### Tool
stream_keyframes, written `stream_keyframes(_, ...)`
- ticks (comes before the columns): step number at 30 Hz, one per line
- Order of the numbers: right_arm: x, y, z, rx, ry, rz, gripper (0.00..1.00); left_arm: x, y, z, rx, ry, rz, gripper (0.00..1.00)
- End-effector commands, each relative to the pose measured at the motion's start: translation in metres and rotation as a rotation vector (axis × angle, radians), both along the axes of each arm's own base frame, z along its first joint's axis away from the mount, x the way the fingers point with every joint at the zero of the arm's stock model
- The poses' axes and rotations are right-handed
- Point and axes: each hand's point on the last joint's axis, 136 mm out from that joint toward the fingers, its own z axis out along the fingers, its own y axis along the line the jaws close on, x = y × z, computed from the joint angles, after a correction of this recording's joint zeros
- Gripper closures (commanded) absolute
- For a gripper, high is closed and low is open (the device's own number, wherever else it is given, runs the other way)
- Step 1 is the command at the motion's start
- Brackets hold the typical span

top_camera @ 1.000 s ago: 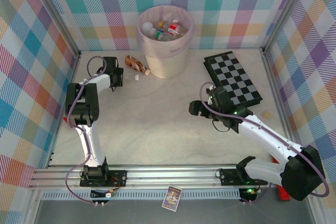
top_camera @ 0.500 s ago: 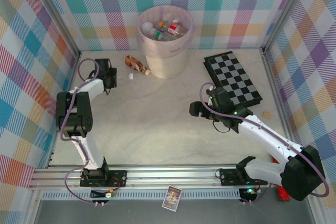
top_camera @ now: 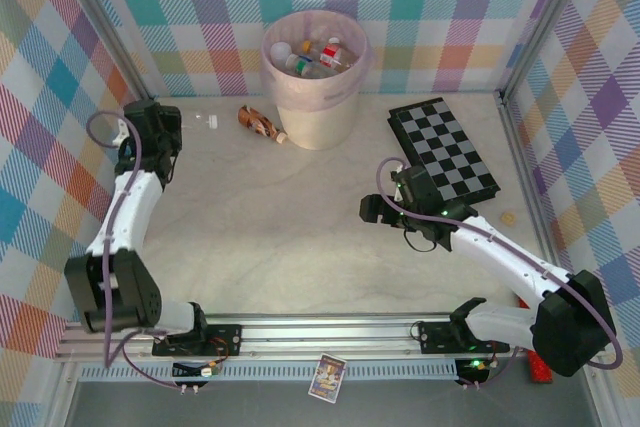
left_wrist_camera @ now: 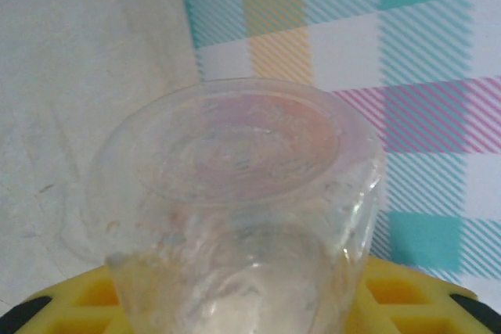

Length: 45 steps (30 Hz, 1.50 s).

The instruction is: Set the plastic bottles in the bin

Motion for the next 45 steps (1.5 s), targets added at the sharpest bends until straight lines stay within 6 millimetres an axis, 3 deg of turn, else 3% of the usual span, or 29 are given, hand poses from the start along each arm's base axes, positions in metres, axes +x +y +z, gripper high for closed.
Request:
stream_keyframes(1, 0.01, 0.003, 0.01, -0.011, -0.031, 0.018, 0.1, -0.017, -0.011, 0.026, 0.054, -0.016, -0.086, 0.75)
stream_keyframes(5, 0.014, 0.008, 0.01, -0.012, -0.024, 0.032, 0.09, -0.029, -0.031, 0.075, 0.083, -0.112, -0.166, 0.8)
stream_keyframes(12, 0.016, 0.01, 0.012, -0.001, -0.028, 0.03, 0.08, -0.041, -0.064, 0.122, 0.109, -0.203, -0.256, 1.0)
stream_keyframes(16, 0.015, 0.01, 0.011, 0.0, -0.024, 0.027, 0.08, -0.033, -0.093, 0.154, 0.11, -0.296, -0.312, 1.0)
stream_keyframes(23, 0.01, 0.004, 0.014, -0.001, -0.03, 0.015, 0.08, -0.001, -0.138, 0.176, 0.088, -0.365, -0.393, 0.95)
stream_keyframes(29, 0.008, 0.002, 0.018, 0.006, -0.042, 0.01, 0.08, 0.046, -0.176, 0.173, 0.08, -0.361, -0.436, 0.94)
stream_keyframes(40, 0.002, -0.003, 0.016, 0.008, -0.049, 0.003, 0.08, 0.155, -0.232, 0.124, 0.08, -0.268, -0.502, 0.92)
stream_keyframes(45, 0.0, -0.007, 0.012, -0.005, -0.05, 0.0, 0.08, 0.189, -0.264, 0.105, 0.051, -0.27, -0.597, 0.88)
